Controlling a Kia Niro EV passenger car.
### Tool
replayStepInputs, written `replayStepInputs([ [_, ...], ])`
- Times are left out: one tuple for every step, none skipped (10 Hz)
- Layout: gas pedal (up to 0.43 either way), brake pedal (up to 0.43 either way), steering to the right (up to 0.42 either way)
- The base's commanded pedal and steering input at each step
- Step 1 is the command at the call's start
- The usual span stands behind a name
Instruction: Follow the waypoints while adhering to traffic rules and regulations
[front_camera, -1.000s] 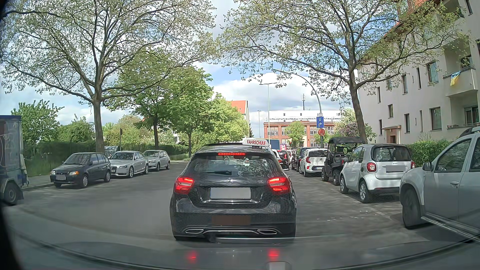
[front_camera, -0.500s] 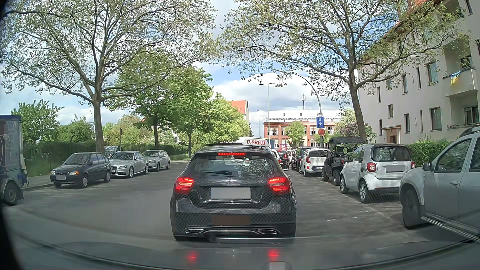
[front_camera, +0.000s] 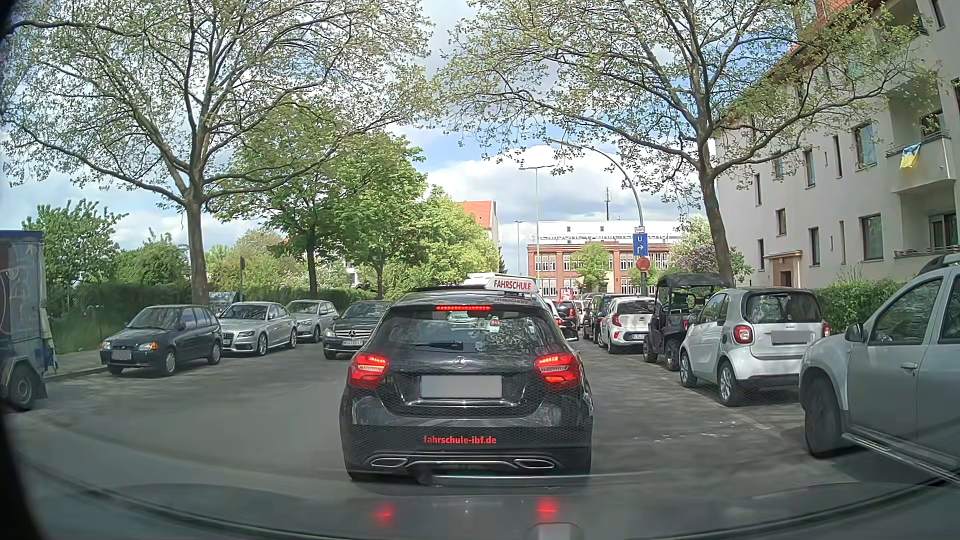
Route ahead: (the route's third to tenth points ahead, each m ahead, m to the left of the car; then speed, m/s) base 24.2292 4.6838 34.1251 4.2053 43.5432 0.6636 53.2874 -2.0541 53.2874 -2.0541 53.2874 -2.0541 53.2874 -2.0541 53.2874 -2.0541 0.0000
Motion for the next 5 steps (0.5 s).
replayStepInputs([
  [0.0,0.409,0.002],
  [0.0,0.402,0.002],
  [0.0,0.402,0.002],
  [0.0,0.402,0.002],
  [0.0,0.409,0.002],
])
